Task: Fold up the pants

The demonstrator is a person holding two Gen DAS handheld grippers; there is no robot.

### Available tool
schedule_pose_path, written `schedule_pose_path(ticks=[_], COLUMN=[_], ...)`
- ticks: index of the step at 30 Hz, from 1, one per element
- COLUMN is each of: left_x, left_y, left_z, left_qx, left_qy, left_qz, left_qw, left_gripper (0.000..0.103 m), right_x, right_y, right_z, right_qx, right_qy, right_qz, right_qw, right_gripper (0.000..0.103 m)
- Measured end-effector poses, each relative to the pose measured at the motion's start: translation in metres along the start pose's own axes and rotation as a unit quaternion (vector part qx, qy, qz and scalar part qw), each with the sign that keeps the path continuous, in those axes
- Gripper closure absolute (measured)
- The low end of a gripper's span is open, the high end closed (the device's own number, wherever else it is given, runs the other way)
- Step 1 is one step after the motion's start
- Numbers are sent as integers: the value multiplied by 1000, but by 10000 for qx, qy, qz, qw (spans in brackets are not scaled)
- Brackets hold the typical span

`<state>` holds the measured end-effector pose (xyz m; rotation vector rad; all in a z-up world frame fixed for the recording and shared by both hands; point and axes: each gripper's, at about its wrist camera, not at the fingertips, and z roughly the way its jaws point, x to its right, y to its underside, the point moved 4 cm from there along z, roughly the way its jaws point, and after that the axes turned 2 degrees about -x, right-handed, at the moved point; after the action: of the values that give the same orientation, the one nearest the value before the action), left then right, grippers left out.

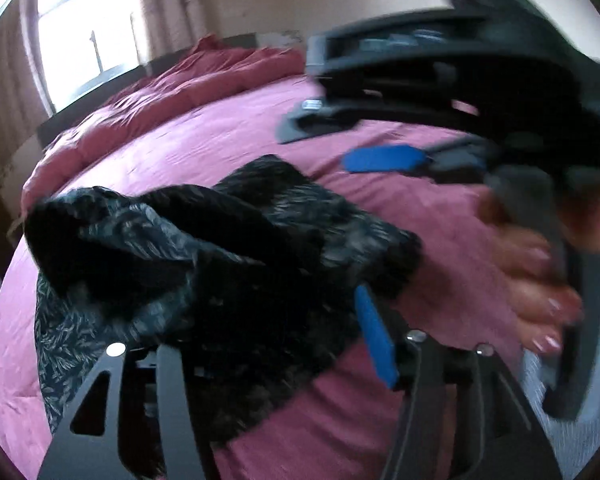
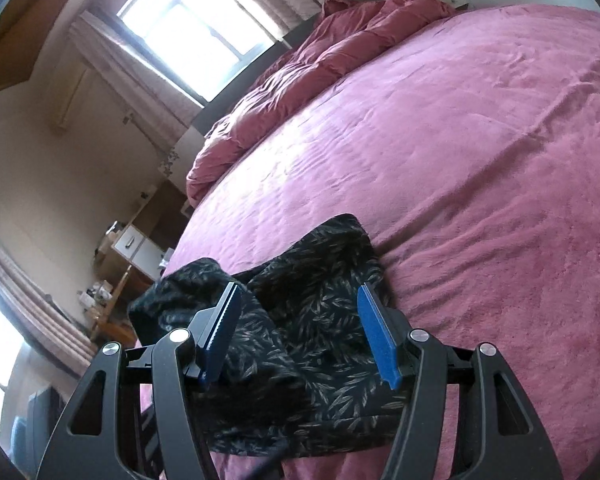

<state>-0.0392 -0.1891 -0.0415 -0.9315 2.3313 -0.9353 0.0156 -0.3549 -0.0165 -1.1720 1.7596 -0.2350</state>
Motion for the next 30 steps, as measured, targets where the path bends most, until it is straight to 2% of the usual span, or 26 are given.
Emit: schedule_pose_path(ticks=[4, 6, 9, 12, 13, 15, 16, 17, 19, 20, 21, 22, 24, 26, 27, 28, 30], left_x=[-11, -24, -54, -90, -105, -130, -146, -156, -175, -181, -183, -183, -180, -177, -177, -177, -173], left_y=[14, 24, 34, 54, 64, 78, 88, 90, 106, 113, 119, 123, 129, 131, 130, 129, 122], left_z=[-38, -59, -83, -108, -115, -120, -123, -114, -109, -104, -99, -92, -83, -79, -79, -78, -69], left_qx=[322, 539, 773, 1038, 1086, 1118, 1069, 1001, 814, 711, 587, 450, 338, 295, 283, 279, 261], left_qy=[441, 502, 333, -33, -232, -535, -765, -851, -825, -805, -746, -709, -722, -724, -713, -713, -723], left_qz=[-472, -767, -1149, -1630, -1840, -2189, -2447, -2612, -3021, -3151, -3191, -3181, -3138, -3094, -3082, -3075, -3060], left_qw=[9974, 9943, 9898, 9811, 9766, 9678, 9606, 9563, 9462, 9430, 9430, 9443, 9461, 9477, 9482, 9485, 9489], left_gripper=[40, 34, 34, 32, 32, 32, 31, 31, 31, 31, 31, 31, 31, 31, 30, 30, 29], right_x=[-10, -14, -28, -46, -56, -73, -86, -94, -112, -115, -115, -113, -103, -92, -83, -68, -34], right_y=[4, 6, 10, 17, 23, 30, 40, 45, 65, 70, 75, 76, 70, 61, 54, 42, 21], right_z=[7, 8, 8, 9, 10, 14, 16, 18, 24, 28, 32, 40, 48, 52, 54, 53, 47], right_qx=[-183, -249, -236, -262, -265, -314, -355, -358, -306, -328, -399, -554, -745, -875, -892, -847, -714], right_qy=[-131, -180, -71, -127, -135, -186, -243, -235, 122, 285, 431, 477, 402, 351, 379, 457, 468], right_qz=[-145, -243, -699, -1156, -1451, -1839, -2194, -2420, -3240, -3435, -3568, -3482, -3029, -2666, -2456, -2024, -1042], right_qw=[9996, 9992, 9972, 9929, 9890, 9823, 9747, 9693, 9455, 9381, 9323, 9346, 9493, 9592, 9645, 9746, 9909], right_gripper=[43, 36, 36, 36, 36, 25, 19, 18, 18, 18, 18, 18, 27, 68, 77, 83, 83])
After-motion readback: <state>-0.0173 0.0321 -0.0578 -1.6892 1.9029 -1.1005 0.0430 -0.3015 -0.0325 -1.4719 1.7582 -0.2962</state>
